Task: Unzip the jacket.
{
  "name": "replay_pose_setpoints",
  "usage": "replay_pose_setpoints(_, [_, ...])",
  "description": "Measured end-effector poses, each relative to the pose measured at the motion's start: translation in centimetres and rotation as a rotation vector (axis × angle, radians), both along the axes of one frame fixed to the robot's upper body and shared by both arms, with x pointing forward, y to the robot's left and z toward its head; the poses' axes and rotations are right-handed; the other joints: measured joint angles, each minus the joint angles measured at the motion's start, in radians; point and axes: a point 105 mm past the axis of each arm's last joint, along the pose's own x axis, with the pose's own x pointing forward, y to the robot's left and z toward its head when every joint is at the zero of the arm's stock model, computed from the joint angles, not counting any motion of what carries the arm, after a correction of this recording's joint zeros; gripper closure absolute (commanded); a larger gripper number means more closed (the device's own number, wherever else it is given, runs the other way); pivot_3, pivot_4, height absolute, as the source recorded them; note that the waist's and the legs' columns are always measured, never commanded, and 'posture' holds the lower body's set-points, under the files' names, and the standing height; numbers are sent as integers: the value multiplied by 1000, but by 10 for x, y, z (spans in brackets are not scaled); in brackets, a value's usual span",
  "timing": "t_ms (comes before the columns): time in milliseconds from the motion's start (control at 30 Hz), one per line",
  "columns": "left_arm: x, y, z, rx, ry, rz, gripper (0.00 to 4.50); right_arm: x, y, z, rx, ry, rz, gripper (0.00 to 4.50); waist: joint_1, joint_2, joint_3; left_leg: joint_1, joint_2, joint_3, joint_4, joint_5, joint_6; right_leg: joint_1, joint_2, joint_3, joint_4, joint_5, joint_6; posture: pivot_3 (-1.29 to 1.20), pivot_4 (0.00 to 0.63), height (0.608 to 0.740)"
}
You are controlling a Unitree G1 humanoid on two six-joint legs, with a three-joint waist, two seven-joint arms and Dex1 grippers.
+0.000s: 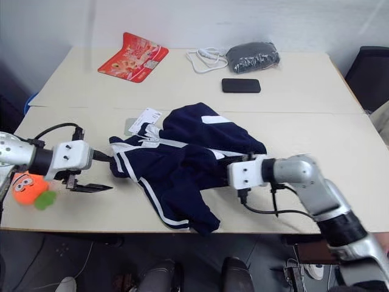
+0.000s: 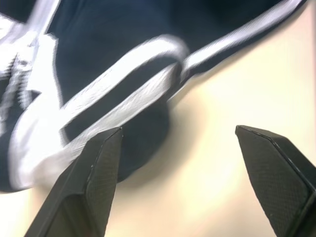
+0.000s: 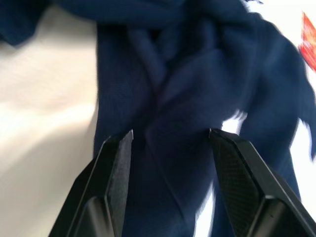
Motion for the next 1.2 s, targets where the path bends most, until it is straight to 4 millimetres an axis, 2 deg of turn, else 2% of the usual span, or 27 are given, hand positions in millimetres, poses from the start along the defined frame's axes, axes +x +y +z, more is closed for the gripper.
replay_pose_setpoints(100, [12,-8,-10,12,-32,-32,666,7,-1,-14,-53,8,7,2568,-4,0,0,0,0,0,0,0,0,0,0,0,0,0,0,0,150,740])
replay_pose_setpoints(267, [17,-17,-26,8,-28,-68,666,6,-5,-20,-74,15,33,4332,-11,0,0,0,1,0,0,0,0,0,0,-1,1,0,0,0,150,740])
replay_pose_setpoints(300, [16,-17,-28,6,-24,-73,666,5,-6,-21,-78,18,39,4476,-11,0,0,1,1,0,0,0,0,0,0,-1,1,0,0,0,150,740])
replay_pose_setpoints(333, [15,-17,-30,6,-19,-76,1049,4,-8,-21,-82,23,40,4500,-10,0,0,1,1,0,0,0,0,0,0,-1,1,0,0,0,150,740])
replay_pose_setpoints(467, [4,-16,-46,10,26,-95,2104,0,-26,-21,-114,32,26,4500,-6,0,0,1,1,0,0,0,0,0,0,0,1,0,0,0,150,740])
replay_pose_setpoints(700, [-30,-18,-55,25,110,-145,4372,-28,-85,-29,-214,141,1,4500,-1,0,0,2,1,-1,2,-1,2,2,-1,-1,0,0,0,0,150,740])
replay_pose_setpoints(867, [-43,-24,-59,21,135,-155,4479,-38,-109,-30,-226,179,-41,4500,-3,0,0,2,1,-1,2,-1,2,3,-1,0,1,0,0,0,150,740])
replay_pose_setpoints(1100, [-45,-32,-62,-5,130,-141,4479,-35,-111,-28,-215,123,-44,4500,-5,0,0,2,1,-1,2,-1,2,2,-1,0,1,0,0,0,150,740])
replay_pose_setpoints(1133, [-45,-32,-62,-18,139,-134,4500,-35,-111,-28,-218,119,-41,3943,-4,0,0,2,1,-1,2,-1,2,2,-1,0,1,0,0,0,150,740])
replay_pose_setpoints(1200, [-46,-34,-62,-51,158,-120,4500,-36,-111,-28,-222,125,-37,3415,-3,0,0,2,1,-1,2,-1,2,3,-1,0,1,0,0,0,150,740])
